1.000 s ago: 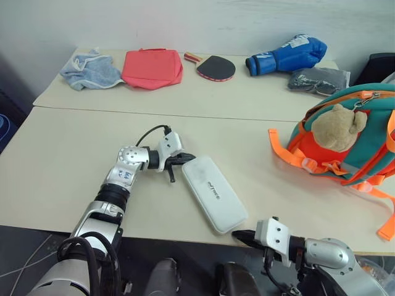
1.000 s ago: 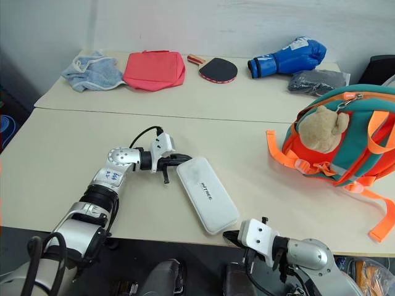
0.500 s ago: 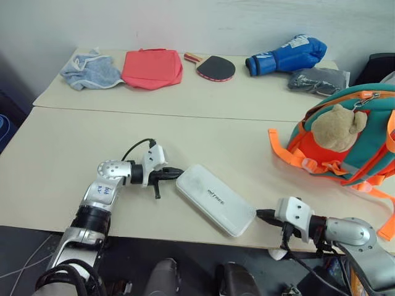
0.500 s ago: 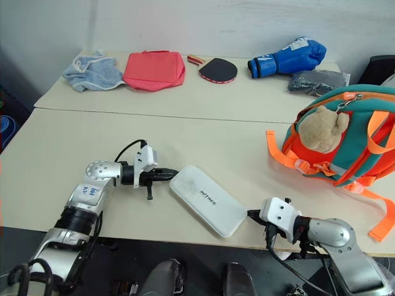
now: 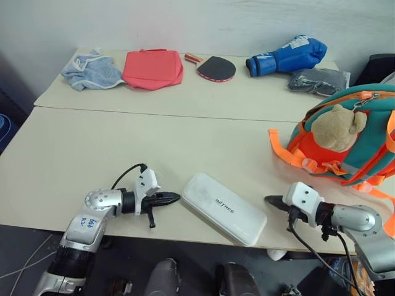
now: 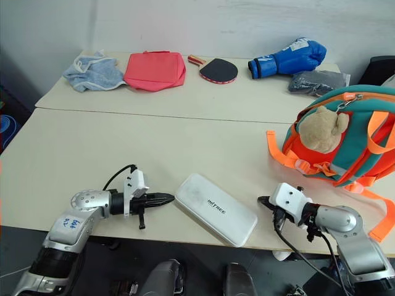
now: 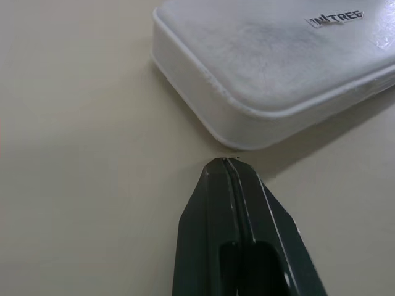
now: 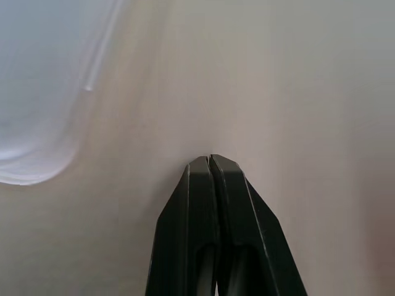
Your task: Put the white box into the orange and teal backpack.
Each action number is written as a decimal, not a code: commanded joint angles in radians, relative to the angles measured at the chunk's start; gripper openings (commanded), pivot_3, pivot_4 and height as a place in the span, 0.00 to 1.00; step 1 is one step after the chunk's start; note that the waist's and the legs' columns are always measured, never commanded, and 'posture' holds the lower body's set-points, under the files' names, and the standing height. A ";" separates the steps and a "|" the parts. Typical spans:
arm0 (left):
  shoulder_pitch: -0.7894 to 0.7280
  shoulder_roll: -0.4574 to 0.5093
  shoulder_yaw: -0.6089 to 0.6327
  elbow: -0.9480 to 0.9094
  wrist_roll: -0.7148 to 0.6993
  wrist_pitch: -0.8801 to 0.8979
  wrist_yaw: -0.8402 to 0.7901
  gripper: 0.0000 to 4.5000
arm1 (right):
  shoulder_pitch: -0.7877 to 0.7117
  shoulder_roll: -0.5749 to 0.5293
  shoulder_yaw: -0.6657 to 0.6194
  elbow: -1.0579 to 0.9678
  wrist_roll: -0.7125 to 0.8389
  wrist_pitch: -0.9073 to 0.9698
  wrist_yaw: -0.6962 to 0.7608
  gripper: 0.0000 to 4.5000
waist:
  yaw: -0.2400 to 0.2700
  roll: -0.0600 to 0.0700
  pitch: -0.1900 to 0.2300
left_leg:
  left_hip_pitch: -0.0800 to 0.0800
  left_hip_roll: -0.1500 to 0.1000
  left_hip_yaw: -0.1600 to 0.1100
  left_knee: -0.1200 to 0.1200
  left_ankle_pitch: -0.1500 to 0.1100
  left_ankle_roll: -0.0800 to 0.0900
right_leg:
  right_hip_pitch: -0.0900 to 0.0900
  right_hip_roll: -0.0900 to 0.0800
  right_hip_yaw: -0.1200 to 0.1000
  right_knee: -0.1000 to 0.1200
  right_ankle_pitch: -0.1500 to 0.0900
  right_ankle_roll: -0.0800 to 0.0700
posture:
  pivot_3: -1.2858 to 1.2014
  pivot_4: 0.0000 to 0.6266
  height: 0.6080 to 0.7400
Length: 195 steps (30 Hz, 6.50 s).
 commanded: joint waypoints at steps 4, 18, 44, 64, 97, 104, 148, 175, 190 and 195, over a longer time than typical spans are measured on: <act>-0.010 0.025 0.043 -0.015 -0.031 -0.002 0.025 0.00 | 0.018 -0.050 -0.056 0.007 0.018 0.008 0.026 0.01 | 0.001 0.000 0.000 | 0.000 0.000 0.000 0.000 0.000 0.000 | 0.000 0.000 0.000 0.000 0.000 0.000 | 0.52 0.24 1.00; -0.291 -0.044 -0.064 0.252 0.010 -0.141 -0.066 0.00 | 0.292 -0.127 -0.086 -0.331 0.261 0.249 0.186 0.01 | 0.002 0.000 0.000 | -0.001 0.000 -0.001 0.000 0.000 0.001 | 0.000 0.001 -0.001 -0.001 0.000 0.000 | 0.52 0.24 1.00; -0.015 0.015 0.057 -0.110 -0.109 0.094 0.017 0.00 | -0.060 -0.042 0.008 -0.091 0.099 0.138 0.074 0.01 | -0.014 0.000 0.000 | -0.001 0.000 -0.002 -0.001 0.001 -0.003 | 0.000 0.001 -0.001 -0.001 0.000 0.000 | 0.52 0.24 1.00; -0.391 0.239 0.110 0.367 -0.451 1.202 0.037 0.98 | 0.103 -0.082 -0.117 -0.046 0.133 0.043 0.182 0.00 | -0.018 0.001 0.000 | 0.000 -0.001 -0.003 -0.001 0.001 -0.003 | 0.000 0.001 -0.002 0.001 0.000 0.000 | 0.52 0.24 1.00; -0.528 0.003 0.037 0.523 -1.175 1.239 0.590 0.46 | -0.053 0.047 0.045 -0.020 0.098 0.023 0.138 0.00 | -0.015 0.001 0.000 | -0.001 -0.001 -0.003 0.003 0.003 -0.006 | 0.000 0.001 -0.001 0.002 0.000 0.000 | 0.52 0.24 1.00; -0.381 0.008 0.219 0.160 -1.120 1.021 0.288 0.28 | 0.246 0.133 -0.284 -0.206 0.349 0.088 0.063 0.21 | -0.015 0.001 0.000 | -0.002 -0.001 -0.003 0.002 0.003 -0.006 | 0.000 0.001 -0.001 0.000 0.000 0.000 | 0.52 0.24 1.00; -0.213 -0.001 0.336 0.139 -0.574 0.335 -0.042 0.28 | -0.124 0.280 -0.223 -0.263 0.334 0.332 -0.442 0.13 | -0.021 0.006 -0.002 | -0.004 0.000 0.000 -0.002 0.003 -0.003 | -0.003 0.001 0.000 -0.003 0.002 0.001 | 0.52 0.24 1.00; -0.258 -0.057 0.327 0.168 -0.566 0.319 0.000 0.28 | -0.466 0.474 -0.060 0.027 0.043 0.210 -0.692 0.35 | -0.033 0.006 -0.002 | -0.016 -0.001 0.002 -0.002 0.007 -0.005 | -0.020 0.002 0.002 0.009 0.002 0.001 | 0.52 0.24 1.00; -0.306 -0.030 0.446 0.349 -0.511 0.235 0.139 0.28 | -0.535 0.437 0.111 -0.273 0.650 0.518 -0.132 0.00 | -0.051 0.005 -0.002 | -0.016 0.002 0.003 -0.003 0.008 -0.006 | -0.021 0.003 0.001 0.011 0.002 0.001 | 0.52 0.24 1.00; -0.270 -0.012 0.478 0.337 -0.521 0.236 0.142 0.28 | -0.479 0.285 0.059 -0.354 0.848 0.689 -0.057 0.00 | -0.042 0.004 -0.001 | -0.016 0.001 0.002 -0.001 0.007 -0.004 | -0.019 0.001 0.000 0.010 0.002 0.001 | 0.52 0.24 1.00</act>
